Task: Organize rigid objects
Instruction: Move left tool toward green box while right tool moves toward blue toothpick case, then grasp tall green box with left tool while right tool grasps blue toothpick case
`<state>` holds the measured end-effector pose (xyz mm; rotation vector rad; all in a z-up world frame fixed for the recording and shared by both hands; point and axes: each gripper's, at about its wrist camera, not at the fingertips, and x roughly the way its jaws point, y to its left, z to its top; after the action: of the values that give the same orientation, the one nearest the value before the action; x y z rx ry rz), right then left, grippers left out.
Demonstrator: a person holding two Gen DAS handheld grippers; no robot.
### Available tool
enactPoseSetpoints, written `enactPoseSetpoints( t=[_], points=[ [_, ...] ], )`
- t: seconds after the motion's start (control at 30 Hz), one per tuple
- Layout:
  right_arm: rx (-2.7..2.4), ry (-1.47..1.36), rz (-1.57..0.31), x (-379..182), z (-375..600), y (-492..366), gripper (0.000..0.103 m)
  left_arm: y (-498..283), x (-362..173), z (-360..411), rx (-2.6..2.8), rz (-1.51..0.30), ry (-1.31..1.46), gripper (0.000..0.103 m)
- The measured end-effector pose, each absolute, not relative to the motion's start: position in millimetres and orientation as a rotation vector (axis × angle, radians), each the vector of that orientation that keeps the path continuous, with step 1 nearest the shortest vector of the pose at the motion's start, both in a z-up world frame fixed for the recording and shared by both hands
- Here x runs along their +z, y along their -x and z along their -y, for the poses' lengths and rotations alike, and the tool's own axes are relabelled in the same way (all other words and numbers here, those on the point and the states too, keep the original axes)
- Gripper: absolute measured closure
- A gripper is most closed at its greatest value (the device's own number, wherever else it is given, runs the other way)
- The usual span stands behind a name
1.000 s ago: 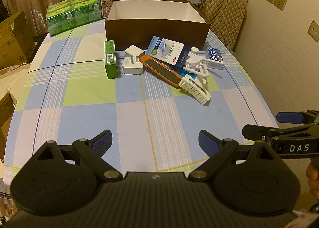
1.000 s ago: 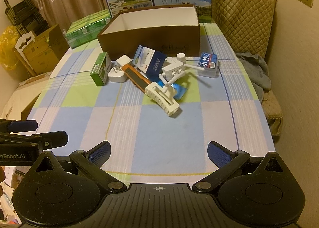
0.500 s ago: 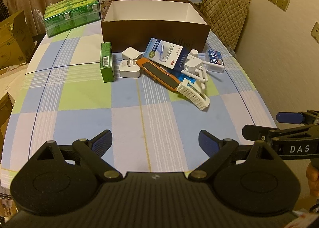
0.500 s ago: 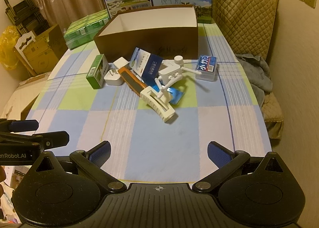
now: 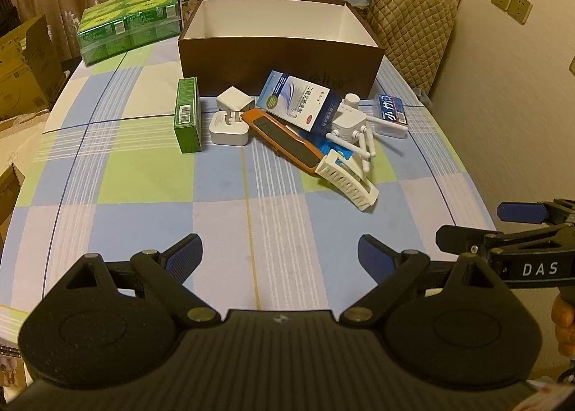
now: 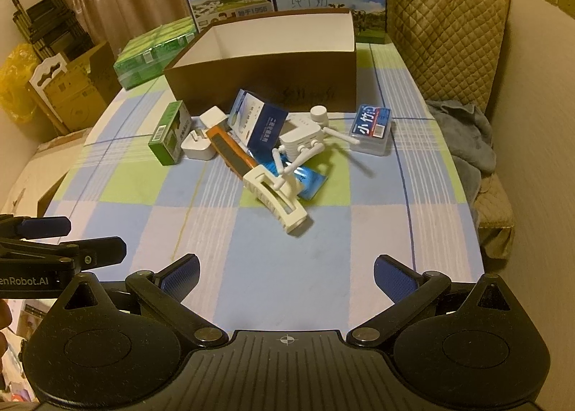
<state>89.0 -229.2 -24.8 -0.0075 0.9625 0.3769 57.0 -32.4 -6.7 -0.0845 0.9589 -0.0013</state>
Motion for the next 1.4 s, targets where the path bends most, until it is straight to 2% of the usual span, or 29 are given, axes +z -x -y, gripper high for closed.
enactPoseSetpoints(
  t=[0.9, 1.4],
  points=[
    [0.442, 0.02, -0.984, -31.4, 268.3, -131.4, 0.002, -88.7, -11.4, 65.0, 0.1, -0.959, 0.124, 0.011],
    [0.446, 0.018, -1.002, -37.5, 273.3, -151.7, 0.002, -105.2, -16.8, 27.9, 0.192, -0.962, 0.118, 0.011]
  ],
)
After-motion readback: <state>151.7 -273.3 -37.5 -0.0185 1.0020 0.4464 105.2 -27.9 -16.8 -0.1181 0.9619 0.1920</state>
